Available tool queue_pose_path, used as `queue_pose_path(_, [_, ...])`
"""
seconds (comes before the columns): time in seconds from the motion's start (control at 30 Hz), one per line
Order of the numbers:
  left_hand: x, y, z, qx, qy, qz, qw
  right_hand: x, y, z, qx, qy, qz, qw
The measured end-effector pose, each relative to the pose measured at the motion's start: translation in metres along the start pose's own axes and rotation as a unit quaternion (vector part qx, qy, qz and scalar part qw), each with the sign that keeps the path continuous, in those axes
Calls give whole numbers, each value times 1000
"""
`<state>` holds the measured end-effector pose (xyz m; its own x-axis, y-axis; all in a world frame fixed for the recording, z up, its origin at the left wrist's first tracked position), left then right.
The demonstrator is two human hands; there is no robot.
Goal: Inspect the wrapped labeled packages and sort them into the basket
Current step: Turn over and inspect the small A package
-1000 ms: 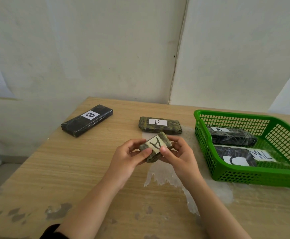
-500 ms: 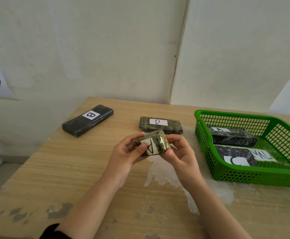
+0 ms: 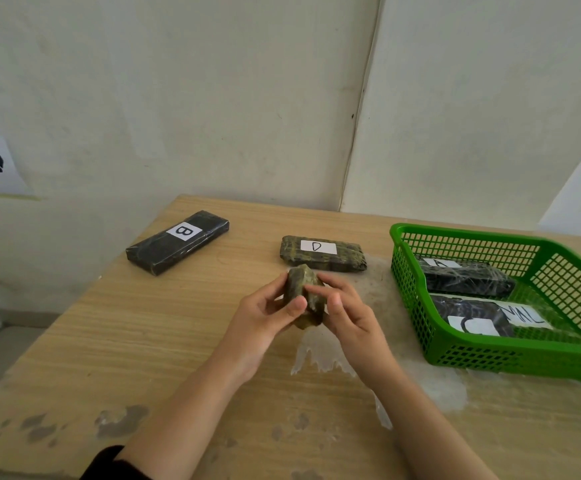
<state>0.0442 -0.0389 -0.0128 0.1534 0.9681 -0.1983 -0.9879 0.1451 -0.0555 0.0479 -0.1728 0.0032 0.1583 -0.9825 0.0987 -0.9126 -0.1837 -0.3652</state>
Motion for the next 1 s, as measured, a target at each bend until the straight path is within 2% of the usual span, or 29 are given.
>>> queue_pose_path(0.17, [3,0,5,3,29,2,1000,6,0,-3,14,-4,16,1000])
queue_pose_path(0.27, [0,1,11,-2,52,-9,999,6,0,6,-48,-72,16,996])
queue_pose_path(0.37, [-3,3,16,-12,34,-14,999,-3,2,2,-52,-141,-17,988])
queue_pose_path(0.47, [1,2,16,-13,33,9,999,-3,2,1,-60,-184,-12,981])
queue_pose_path(0.57, [9,1,7,16,-14,48,999,3,1,3,-59,-173,12,983])
queue_pose_path(0.63, [12,1,-2,54,-22,53,997,7,0,-2,-24,-132,25,991])
queue_pose_path(0.77, [6,1,-9,101,61,24,993,1,1,-6,19,-72,-9,997])
queue_pose_path(0.93, [8,-2,-7,82,131,29,988,-1,4,-7,-2,-108,-6,994])
queue_pose_path(1.0, [10,-3,-5,62,138,35,988,3,3,-5,-13,-79,4,997])
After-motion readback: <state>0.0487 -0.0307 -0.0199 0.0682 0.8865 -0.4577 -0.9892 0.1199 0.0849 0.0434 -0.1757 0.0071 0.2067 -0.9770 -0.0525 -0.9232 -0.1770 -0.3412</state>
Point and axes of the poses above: each hand's wrist, its own y-axis away from the middle knuckle, its own x-axis out of the back of the hand, z = x × y, the point moved 9 cm from there along -y, towards the middle knuckle, and after that the axes turned 2 degrees about -y, right-handed, at the moved point
